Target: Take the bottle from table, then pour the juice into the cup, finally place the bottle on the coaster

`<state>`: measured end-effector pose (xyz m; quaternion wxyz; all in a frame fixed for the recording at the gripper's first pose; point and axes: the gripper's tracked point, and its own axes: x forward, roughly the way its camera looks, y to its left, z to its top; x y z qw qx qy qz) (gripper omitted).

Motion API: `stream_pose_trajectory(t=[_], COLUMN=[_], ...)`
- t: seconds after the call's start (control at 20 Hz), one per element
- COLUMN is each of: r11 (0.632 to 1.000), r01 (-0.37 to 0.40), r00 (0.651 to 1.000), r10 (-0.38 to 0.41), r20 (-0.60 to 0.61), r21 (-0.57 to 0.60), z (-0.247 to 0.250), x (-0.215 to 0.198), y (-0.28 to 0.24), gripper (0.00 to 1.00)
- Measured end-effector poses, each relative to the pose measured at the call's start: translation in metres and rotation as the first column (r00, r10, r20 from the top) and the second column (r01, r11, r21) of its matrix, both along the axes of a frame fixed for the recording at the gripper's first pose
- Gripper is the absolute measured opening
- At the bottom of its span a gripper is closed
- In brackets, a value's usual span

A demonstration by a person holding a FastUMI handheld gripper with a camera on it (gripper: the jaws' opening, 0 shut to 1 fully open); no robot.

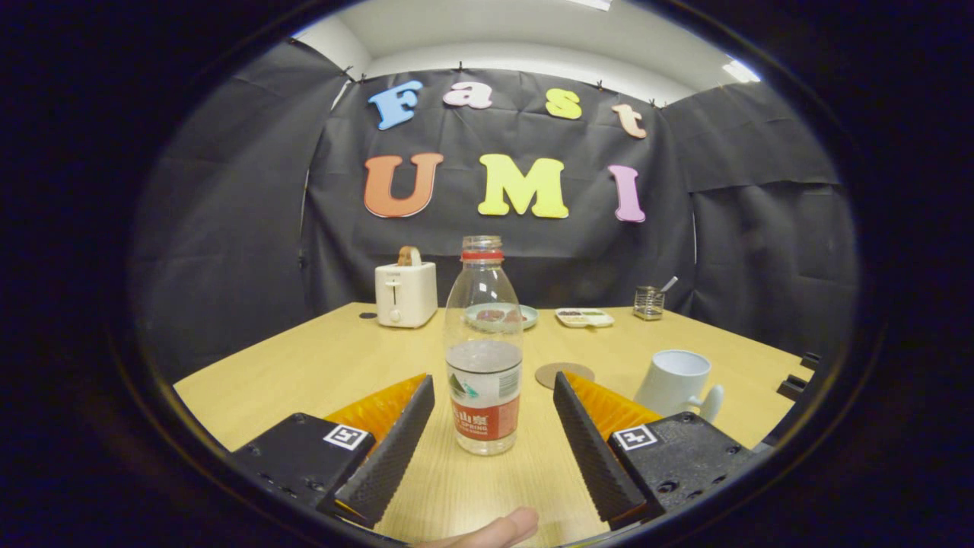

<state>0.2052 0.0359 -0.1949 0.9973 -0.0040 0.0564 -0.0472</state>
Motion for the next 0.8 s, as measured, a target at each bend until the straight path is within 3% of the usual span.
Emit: stream_pose_trajectory(t=[0.2,0.55,0.65,0.7,0.8], r11=[1.0,1.0,0.999,0.996,0.998], r01=[0.029,0.011,0.035,0.084,0.067], r00=[0.999,1.0,0.999,0.996,0.998], r10=[-0.029,-0.011,-0.035,-0.084,-0.067], r20=[0.034,0.002,0.02,0.009,0.01], r21=[0.005,-0.002,-0.01,-0.029,-0.012], z=[0.001,-0.013,-0.009,-0.01,-0.009], x=[0.022,0.062,0.069,0.07,0.066], y=[-0.005,0.006,0.003,-0.006,-0.001], gripper=[1.0,1.0,1.0,1.0,0.89])
